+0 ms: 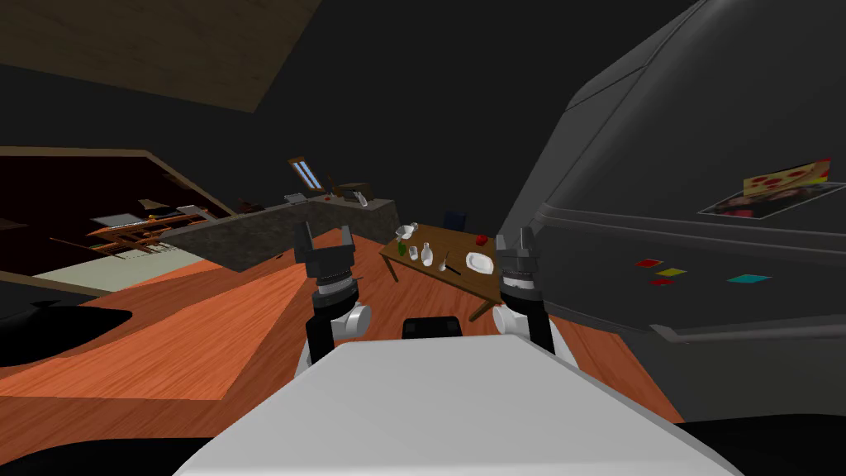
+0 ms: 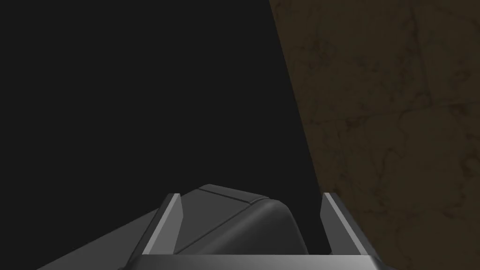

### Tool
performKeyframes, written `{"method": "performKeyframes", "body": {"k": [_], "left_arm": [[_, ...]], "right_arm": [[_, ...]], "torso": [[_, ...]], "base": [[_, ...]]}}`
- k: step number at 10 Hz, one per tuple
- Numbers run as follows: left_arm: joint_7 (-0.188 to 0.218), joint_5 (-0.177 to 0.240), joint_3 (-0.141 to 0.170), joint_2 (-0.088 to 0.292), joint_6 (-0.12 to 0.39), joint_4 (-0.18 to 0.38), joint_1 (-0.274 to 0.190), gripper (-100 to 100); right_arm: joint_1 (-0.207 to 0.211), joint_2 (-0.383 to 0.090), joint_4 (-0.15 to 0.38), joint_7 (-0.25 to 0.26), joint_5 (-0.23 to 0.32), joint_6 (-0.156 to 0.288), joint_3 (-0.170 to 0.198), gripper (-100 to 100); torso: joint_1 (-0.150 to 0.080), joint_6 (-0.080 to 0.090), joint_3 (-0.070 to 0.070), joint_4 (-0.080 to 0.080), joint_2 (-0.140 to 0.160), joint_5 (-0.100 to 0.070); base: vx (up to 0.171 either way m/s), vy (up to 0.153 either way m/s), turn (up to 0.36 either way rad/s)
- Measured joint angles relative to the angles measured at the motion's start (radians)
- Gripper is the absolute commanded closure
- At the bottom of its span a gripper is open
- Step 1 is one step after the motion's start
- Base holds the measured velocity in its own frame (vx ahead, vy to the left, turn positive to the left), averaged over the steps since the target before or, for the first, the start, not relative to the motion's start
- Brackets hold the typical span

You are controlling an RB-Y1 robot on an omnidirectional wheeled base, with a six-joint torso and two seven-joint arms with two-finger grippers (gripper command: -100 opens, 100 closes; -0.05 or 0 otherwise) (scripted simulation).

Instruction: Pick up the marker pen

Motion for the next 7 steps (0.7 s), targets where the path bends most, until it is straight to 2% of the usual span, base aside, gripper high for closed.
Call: {"method": "performKeyframes", "body": {"k": [4, 7], "left_arm": [[0.000, 0.000, 0.000, 0.000, 0.000, 0.000, 0.000, 0], [0.000, 0.000, 0.000, 0.000, 0.000, 0.000, 0.000, 0]], "right_arm": [[0.015, -0.086, 0.043, 0.026, 0.019, 0.004, 0.018, -100], [0.042, -0.172, 0.114, 0.049, 0.036, -0.006, 0.022, -100]], "torso": [[0.007, 0.000, 0.004, 0.002, 0.007, 0.002], [0.009, 0.000, 0.004, 0.001, 0.006, 0.002]], "base": [[-0.102, 0.111, 0.111], [-0.085, 0.144, 0.143]]}}
